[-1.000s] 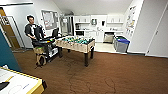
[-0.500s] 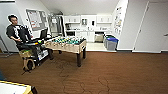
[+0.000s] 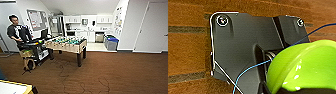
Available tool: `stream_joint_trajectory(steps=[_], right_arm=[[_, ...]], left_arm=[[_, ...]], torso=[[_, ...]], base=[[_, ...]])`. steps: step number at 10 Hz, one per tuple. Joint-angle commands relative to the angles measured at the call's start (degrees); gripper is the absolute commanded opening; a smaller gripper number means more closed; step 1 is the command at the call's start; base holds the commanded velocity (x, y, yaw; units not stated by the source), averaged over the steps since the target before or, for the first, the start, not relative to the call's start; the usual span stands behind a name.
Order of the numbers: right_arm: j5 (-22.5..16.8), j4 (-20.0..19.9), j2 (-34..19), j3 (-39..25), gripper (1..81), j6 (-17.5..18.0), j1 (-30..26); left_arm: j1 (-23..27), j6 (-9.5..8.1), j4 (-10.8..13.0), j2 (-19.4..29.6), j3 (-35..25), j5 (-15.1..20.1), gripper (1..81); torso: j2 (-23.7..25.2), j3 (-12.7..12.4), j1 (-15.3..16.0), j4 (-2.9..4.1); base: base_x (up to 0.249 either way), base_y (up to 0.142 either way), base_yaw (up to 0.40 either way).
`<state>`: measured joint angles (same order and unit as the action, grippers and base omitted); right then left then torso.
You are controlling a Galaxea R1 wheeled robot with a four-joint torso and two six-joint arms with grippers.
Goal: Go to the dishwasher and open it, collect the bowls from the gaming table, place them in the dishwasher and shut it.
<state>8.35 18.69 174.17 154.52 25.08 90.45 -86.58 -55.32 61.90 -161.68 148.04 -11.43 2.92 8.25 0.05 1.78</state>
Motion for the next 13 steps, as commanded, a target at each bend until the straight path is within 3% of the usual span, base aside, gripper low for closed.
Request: stream_joint_trajectory(steps=[1, 13], right_arm=[[-2.6, 0.7, 0.2, -0.4, 1.0, -0.3, -1.8], [-2.6, 0.8, 0.2, -0.4, 1.0, -0.3, -1.8]], left_arm=[[2.1, 0.13, 0.7, 1.3, -0.1, 1.5, 1.0], [1.5, 0.21, 0.7, 1.4, -0.1, 0.2, 1.0]], torso=[[0.0, 0.0, 0.0, 0.0], [0.0, 0.0, 0.0, 0.0]], base=[[0.0, 0.0, 0.0], [0.082, 0.0, 0.0]])
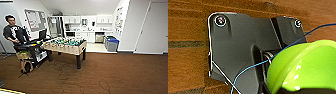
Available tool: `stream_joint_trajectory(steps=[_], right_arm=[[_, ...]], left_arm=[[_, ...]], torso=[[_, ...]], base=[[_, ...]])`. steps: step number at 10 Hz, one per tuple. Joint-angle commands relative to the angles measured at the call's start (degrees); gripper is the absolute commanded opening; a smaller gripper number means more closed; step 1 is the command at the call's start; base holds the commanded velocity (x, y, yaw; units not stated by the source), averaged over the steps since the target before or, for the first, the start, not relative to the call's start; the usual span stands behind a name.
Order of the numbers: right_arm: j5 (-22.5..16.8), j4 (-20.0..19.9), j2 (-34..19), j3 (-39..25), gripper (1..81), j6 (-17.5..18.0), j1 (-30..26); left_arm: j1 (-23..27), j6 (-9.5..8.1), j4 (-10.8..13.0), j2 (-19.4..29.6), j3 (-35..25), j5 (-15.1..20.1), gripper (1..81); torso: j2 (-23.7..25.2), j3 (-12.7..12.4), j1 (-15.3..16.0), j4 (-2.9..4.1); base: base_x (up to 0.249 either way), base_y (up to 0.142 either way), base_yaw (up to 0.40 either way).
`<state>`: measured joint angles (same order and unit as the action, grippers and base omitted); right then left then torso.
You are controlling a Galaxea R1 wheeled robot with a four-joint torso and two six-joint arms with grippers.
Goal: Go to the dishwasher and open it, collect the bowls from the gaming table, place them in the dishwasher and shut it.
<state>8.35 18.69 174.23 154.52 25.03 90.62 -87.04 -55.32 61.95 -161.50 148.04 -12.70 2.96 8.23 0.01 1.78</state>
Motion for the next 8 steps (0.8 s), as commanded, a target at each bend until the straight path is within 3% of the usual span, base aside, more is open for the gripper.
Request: stream_joint_trajectory(steps=[1, 8], right_arm=[[-2.6, 0.8, 0.1, -0.4, 1.0, -0.3, -2.0], [-2.7, 0.8, 0.4, -0.2, 1.0, -0.3, -2.2]], left_arm=[[1.9, 0.21, 0.6, 1.3, -0.1, 1.4, 1.0], [1.9, 0.21, 0.6, 1.4, -0.1, 1.4, 1.0]], torso=[[0.0, 0.0, 0.0, 0.0], [0.0, 0.0, 0.0, 0.0]], base=[[0.109, 0.0, 0.0], [0.109, 0.0, 0.0]])
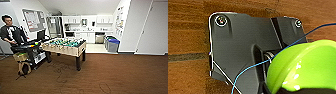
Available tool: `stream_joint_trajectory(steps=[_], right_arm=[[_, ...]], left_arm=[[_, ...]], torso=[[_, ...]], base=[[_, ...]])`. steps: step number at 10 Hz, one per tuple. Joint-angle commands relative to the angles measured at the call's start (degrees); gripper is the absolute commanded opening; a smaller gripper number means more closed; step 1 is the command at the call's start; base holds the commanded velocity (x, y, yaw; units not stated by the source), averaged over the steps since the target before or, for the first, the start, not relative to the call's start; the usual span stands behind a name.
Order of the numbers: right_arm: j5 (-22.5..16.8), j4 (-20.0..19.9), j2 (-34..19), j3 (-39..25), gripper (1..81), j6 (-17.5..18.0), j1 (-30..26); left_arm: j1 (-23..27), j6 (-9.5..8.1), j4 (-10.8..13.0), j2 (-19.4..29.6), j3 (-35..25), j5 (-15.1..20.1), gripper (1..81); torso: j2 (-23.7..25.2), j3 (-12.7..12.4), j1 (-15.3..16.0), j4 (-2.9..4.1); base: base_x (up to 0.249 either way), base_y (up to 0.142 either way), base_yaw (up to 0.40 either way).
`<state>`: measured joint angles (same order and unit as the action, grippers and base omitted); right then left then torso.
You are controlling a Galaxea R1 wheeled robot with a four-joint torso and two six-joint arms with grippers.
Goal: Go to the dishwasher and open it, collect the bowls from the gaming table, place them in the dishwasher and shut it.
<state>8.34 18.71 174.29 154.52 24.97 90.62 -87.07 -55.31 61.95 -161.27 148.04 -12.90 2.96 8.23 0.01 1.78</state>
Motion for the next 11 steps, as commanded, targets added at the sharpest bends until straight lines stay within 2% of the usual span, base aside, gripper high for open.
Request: stream_joint_trajectory(steps=[1, 11], right_arm=[[-2.7, 0.8, 0.3, -0.1, 1.0, -0.3, -2.2], [-2.6, 0.8, 0.3, -0.1, 1.0, -0.3, -1.9]], left_arm=[[1.9, 0.2, 0.6, 1.2, -0.1, 1.6, 1.0], [1.9, 0.11, 0.6, 1.2, -0.1, 1.6, 1.0]], torso=[[0.0, 0.0, 0.0, 0.0], [0.0, 0.0, 0.0, 0.0]], base=[[0.108, 0.0, 0.0], [0.107, -0.087, 0.0]])
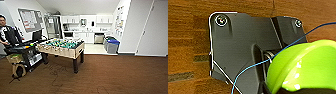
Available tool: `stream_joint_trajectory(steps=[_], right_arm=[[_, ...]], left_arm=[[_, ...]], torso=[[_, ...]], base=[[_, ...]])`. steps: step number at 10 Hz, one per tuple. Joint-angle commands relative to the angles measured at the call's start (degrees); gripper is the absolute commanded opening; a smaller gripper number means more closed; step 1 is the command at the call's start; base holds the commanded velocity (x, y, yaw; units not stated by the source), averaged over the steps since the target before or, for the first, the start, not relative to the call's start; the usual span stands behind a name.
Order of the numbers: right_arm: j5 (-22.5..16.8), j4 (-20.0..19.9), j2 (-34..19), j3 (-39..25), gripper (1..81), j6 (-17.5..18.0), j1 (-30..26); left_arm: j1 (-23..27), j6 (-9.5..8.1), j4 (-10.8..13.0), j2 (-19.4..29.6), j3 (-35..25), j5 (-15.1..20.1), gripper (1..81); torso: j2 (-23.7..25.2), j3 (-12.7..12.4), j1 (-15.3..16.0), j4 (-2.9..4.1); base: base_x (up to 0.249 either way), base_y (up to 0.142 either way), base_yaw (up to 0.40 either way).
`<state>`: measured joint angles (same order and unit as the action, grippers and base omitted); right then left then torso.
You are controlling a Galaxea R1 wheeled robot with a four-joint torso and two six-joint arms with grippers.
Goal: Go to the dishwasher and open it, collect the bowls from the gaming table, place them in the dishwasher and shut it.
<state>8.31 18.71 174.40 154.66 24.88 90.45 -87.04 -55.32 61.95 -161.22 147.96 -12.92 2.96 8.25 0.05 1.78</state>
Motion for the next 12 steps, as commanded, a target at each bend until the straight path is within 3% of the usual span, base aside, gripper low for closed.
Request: stream_joint_trajectory(steps=[1, 12], right_arm=[[-2.7, 0.8, 0.2, -0.2, 1.0, -0.2, -1.7], [-2.7, 0.8, 0.3, -0.2, 1.0, -0.2, -1.8]], left_arm=[[1.9, 0.21, 0.6, 1.2, 0.0, 1.6, 1.0], [1.9, 0.21, 0.9, 1.3, 0.0, 0.5, 1.0]], torso=[[0.0, 0.0, 0.0, 0.0], [0.0, 0.0, -0.1, 0.0]], base=[[0.104, -0.075, 0.0], [0.104, -0.005, 0.0]])
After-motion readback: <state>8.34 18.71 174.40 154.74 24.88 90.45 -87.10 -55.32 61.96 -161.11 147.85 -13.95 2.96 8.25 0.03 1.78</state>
